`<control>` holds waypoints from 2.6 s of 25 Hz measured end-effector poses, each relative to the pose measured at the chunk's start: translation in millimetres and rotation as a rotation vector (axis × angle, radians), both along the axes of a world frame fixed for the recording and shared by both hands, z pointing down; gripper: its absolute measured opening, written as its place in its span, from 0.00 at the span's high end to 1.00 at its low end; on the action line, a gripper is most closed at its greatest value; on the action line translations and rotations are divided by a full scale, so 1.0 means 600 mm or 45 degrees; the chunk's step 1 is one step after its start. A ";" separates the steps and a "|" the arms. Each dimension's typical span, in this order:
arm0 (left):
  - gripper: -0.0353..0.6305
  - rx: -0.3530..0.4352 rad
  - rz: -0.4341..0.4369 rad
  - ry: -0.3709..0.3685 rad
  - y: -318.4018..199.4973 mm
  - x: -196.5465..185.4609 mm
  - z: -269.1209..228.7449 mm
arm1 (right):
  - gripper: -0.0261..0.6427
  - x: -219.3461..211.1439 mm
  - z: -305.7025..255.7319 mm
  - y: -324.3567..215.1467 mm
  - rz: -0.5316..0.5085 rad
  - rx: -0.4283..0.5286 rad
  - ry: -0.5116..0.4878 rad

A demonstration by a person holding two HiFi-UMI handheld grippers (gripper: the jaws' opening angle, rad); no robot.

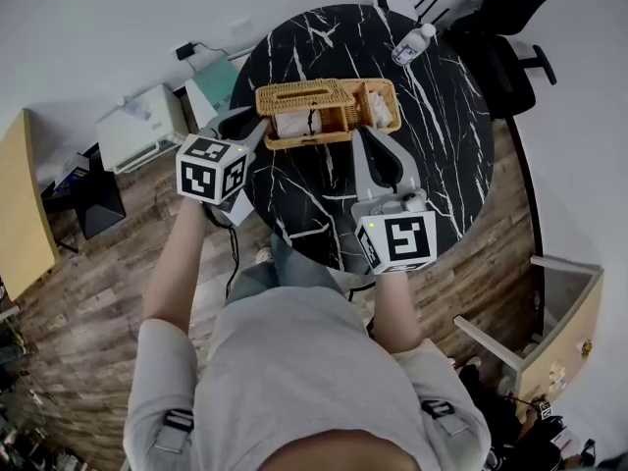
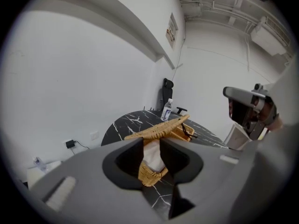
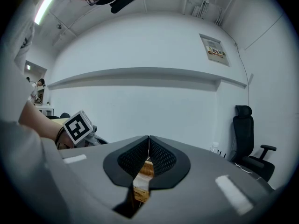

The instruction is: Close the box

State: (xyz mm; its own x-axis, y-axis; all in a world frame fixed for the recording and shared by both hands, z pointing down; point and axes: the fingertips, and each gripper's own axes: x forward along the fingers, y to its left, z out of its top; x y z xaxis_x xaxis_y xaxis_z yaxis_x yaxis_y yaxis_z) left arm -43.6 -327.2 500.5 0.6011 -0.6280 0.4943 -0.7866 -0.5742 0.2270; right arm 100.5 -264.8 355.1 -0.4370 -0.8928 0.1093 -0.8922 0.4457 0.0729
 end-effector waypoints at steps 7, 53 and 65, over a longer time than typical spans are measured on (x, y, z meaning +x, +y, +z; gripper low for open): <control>0.73 -0.047 0.019 -0.040 0.027 0.003 0.035 | 0.95 -0.001 0.004 0.020 -0.001 -0.009 0.016; 0.86 0.118 -0.115 -0.052 0.102 -0.015 -0.007 | 0.95 -0.003 -0.019 0.075 0.010 0.033 -0.010; 0.86 0.374 -0.187 0.074 0.147 -0.049 -0.168 | 0.95 -0.022 -0.078 0.106 0.027 0.135 -0.013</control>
